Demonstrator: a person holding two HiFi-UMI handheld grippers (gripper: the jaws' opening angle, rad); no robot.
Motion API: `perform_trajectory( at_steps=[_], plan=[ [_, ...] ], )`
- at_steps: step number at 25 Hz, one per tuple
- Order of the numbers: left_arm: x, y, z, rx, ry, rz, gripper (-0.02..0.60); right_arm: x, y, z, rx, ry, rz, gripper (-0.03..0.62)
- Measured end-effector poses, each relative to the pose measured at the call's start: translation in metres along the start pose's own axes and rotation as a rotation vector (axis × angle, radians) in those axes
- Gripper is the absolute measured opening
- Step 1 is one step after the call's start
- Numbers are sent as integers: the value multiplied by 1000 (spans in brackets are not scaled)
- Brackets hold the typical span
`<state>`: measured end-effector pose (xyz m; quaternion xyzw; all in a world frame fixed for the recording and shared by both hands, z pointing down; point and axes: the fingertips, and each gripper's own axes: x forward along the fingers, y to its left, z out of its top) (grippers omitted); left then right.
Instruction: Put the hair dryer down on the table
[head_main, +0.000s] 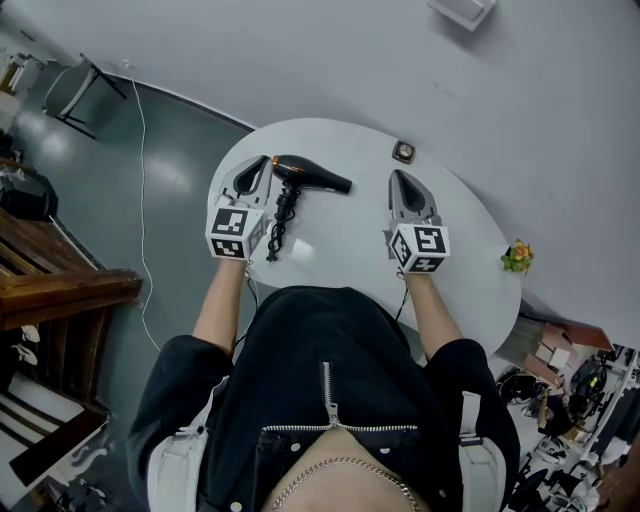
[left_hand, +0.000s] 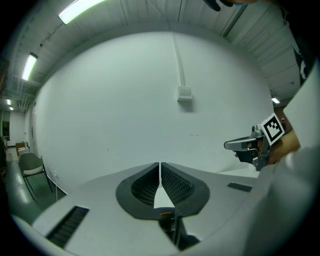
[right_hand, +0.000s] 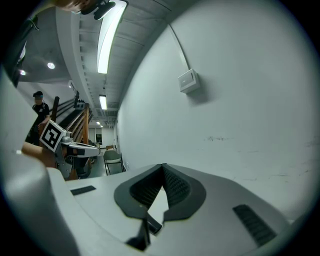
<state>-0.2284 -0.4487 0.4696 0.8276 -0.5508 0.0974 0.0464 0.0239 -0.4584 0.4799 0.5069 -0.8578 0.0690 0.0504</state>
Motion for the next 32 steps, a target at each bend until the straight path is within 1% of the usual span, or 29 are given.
perform_trajectory(
  at_steps=[4,10,20,24,32],
  plan=[
    [1,-6,-8,-13,12,-13,29,1,1,2,-13,-1,6,3],
    [4,-15,-6,-24,1,-33,29,-2,1,1,-25,4,-6,3],
    [2,-7,-6,-61,-5,-23,29,-4,2,-6,-18,23,-9,2],
    [0,-3,-7,-62,-6,-11,28,-4,3,-7,-14,25,-7,2],
    [1,-2,-9,-65,5,-16,28,-3,7,-10,-10,32,-2,2]
  ],
)
